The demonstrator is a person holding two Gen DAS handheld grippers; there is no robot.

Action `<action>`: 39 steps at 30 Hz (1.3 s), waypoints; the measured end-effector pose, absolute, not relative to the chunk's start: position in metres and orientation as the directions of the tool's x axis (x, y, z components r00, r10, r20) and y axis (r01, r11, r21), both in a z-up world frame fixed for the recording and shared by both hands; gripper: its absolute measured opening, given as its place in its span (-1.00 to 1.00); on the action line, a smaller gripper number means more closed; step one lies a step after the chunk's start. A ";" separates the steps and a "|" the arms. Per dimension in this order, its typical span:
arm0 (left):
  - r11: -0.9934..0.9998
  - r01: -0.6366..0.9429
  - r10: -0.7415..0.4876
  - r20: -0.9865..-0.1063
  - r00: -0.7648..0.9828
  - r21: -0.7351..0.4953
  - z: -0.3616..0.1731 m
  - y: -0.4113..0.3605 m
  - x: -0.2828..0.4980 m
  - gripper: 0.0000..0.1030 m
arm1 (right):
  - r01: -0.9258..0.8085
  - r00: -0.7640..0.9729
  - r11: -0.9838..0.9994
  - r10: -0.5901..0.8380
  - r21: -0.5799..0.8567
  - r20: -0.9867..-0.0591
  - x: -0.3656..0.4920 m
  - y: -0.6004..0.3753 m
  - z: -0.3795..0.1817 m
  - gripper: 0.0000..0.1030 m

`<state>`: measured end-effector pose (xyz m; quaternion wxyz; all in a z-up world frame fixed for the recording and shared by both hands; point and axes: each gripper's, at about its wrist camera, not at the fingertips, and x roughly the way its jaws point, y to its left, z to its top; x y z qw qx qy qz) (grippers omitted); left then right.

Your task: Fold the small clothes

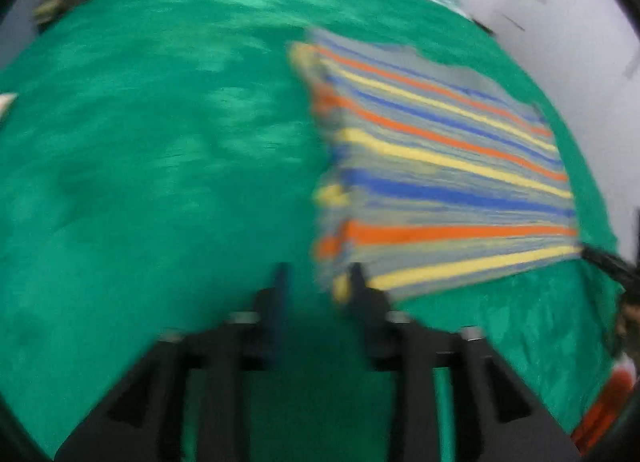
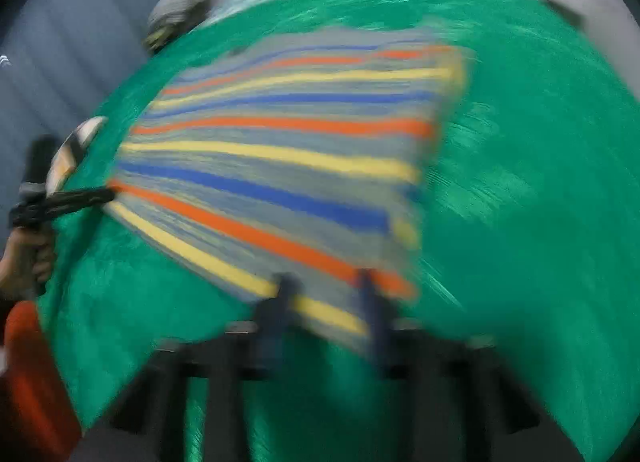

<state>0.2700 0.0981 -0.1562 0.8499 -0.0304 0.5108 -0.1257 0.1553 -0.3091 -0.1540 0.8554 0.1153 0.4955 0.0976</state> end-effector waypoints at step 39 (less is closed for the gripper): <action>0.944 0.329 -0.204 -0.792 0.575 -0.005 -0.189 -0.035 0.083 0.98 | 0.082 0.629 0.997 -0.043 0.011 -0.776 -0.012 -0.225 -0.184 1.00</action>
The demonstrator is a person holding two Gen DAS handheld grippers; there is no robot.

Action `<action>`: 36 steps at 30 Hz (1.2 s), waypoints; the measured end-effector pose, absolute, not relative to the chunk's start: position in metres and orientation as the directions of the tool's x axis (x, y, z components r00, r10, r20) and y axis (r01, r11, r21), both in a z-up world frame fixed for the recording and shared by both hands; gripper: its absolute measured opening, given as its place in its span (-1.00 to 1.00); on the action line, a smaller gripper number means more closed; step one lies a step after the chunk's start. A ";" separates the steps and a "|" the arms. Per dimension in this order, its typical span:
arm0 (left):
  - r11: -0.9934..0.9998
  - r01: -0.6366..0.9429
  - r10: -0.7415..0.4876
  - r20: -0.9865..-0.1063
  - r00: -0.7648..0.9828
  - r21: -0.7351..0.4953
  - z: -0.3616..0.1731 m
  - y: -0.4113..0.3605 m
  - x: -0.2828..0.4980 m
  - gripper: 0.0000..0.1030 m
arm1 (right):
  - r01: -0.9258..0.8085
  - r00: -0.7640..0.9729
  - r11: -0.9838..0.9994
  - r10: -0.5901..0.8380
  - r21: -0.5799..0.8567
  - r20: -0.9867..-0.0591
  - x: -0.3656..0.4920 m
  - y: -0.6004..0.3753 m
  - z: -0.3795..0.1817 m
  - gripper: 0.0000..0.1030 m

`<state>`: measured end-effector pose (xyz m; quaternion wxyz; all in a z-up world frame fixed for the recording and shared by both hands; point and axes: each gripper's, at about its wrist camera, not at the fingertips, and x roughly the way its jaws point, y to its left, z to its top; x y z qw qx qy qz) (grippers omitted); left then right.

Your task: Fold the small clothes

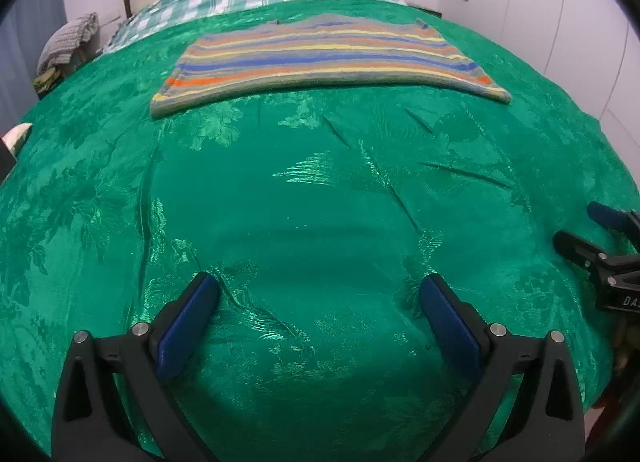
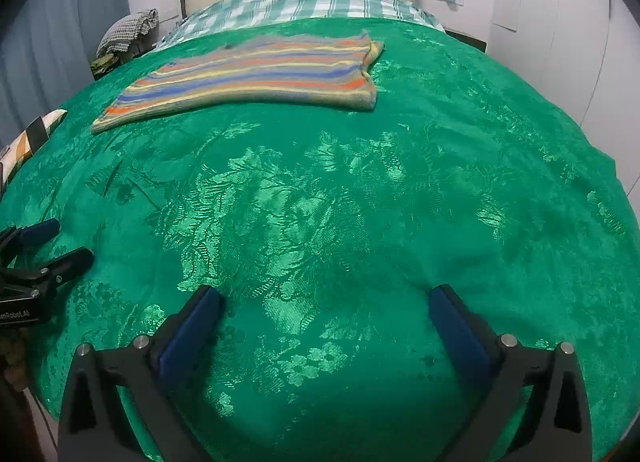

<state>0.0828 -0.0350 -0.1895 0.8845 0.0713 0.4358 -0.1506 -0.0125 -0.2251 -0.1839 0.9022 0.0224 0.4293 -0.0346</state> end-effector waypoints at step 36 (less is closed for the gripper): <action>0.940 0.341 -0.182 -0.797 0.575 0.032 -0.194 -0.039 0.084 0.98 | 0.100 0.578 0.994 -0.086 -0.034 -0.812 -0.007 -0.220 -0.185 1.00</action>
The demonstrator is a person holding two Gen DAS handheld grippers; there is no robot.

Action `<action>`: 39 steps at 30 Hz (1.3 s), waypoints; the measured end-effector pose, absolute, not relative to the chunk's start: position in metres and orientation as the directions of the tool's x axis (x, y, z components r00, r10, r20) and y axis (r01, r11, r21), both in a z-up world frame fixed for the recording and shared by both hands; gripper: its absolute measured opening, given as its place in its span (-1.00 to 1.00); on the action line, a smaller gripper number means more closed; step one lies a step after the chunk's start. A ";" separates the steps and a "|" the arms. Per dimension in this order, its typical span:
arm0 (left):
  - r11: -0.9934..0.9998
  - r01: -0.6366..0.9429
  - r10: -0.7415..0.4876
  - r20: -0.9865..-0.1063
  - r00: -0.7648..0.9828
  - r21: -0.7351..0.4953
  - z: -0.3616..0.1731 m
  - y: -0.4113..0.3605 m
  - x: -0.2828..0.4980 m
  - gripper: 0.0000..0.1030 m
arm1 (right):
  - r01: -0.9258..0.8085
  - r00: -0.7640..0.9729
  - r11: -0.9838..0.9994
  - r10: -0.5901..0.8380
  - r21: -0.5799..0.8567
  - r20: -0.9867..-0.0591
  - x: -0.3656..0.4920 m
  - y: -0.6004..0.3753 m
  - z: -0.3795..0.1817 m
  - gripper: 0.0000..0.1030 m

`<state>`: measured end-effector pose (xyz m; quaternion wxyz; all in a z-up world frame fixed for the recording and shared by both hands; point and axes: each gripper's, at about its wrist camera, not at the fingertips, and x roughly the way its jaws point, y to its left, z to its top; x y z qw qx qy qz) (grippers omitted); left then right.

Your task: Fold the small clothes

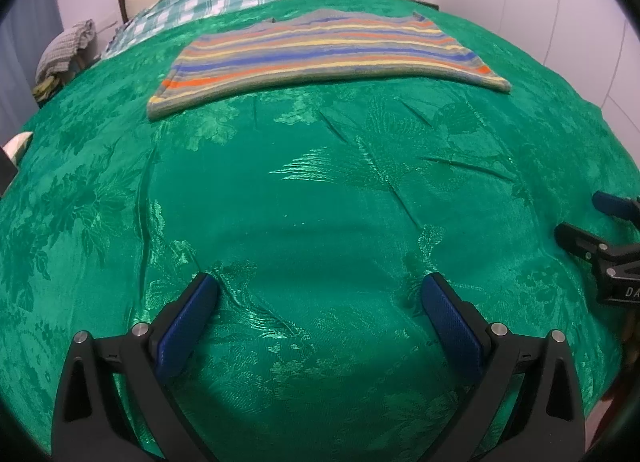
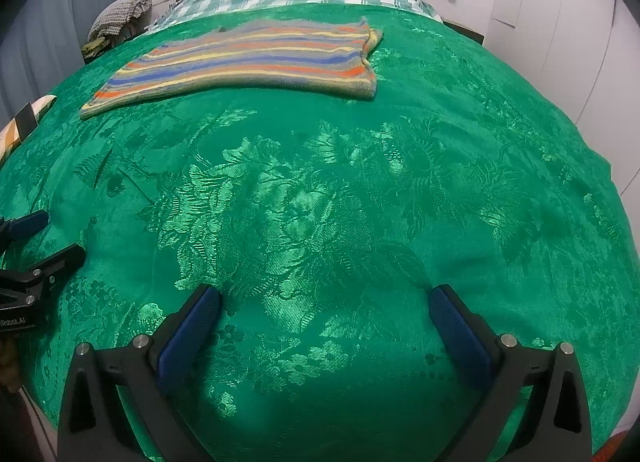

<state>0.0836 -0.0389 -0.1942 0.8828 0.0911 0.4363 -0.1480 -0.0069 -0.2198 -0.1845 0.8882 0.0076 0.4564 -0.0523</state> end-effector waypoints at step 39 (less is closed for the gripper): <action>0.855 0.518 -0.346 -0.758 0.553 -0.013 -0.147 -0.058 0.065 0.96 | 0.124 0.592 0.979 0.056 0.160 -0.804 -0.009 -0.260 -0.150 0.99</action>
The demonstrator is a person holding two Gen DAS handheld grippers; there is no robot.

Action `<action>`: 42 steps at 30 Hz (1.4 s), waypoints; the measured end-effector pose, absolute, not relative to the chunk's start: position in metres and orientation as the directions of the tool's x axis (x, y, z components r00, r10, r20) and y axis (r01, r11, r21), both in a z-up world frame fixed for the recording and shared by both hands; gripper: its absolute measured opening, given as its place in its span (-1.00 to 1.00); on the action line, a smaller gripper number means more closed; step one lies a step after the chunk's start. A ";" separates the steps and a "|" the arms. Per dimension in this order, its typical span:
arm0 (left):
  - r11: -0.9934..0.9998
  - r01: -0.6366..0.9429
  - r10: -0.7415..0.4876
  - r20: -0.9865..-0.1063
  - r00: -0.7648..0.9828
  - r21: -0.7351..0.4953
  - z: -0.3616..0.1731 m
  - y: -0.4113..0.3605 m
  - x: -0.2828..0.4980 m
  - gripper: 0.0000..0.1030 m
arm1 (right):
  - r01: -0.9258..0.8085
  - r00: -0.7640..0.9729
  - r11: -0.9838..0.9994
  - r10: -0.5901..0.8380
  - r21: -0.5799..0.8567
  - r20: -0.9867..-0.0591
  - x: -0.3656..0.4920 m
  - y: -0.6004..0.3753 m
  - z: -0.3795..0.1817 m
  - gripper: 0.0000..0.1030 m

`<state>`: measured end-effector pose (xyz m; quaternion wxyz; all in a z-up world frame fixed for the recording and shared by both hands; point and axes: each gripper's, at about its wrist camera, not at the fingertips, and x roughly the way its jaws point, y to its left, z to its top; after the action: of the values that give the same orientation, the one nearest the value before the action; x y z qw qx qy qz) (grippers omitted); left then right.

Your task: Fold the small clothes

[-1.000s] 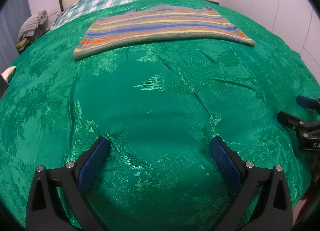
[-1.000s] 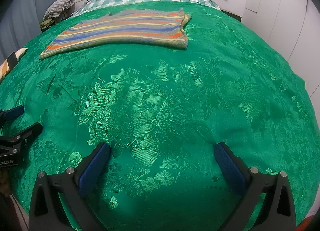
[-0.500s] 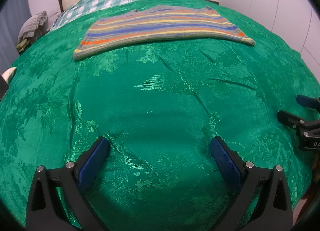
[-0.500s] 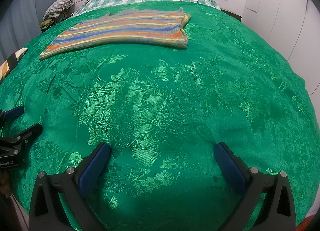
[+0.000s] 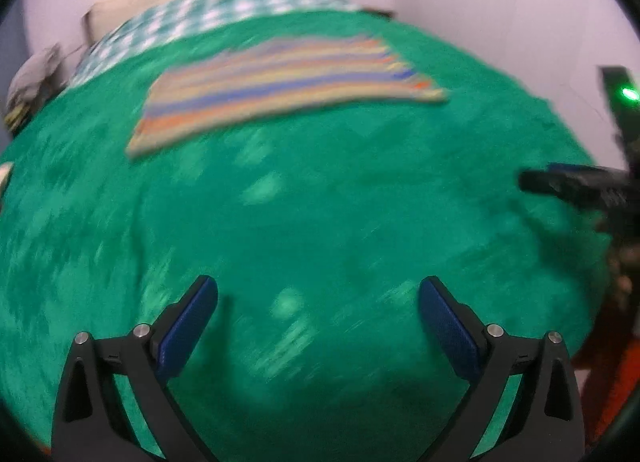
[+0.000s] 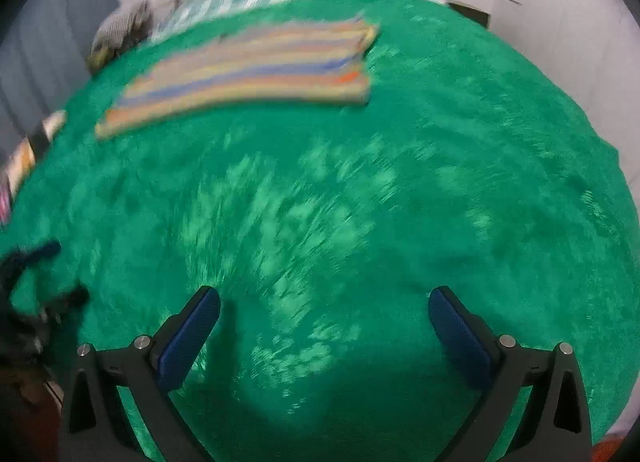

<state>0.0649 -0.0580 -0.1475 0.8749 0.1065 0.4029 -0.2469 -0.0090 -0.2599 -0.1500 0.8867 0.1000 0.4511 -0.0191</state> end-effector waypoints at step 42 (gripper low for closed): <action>0.905 0.070 -0.371 -0.698 0.612 -0.419 -0.157 0.086 0.265 -0.48 | -0.254 0.442 0.748 0.654 0.613 -0.614 0.411 -0.077 -0.108 -0.70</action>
<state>0.2646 0.0856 -0.1566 0.8801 -0.1778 0.4220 -0.1252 0.4114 -0.0769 -0.1080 0.8197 0.2221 0.4495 0.2769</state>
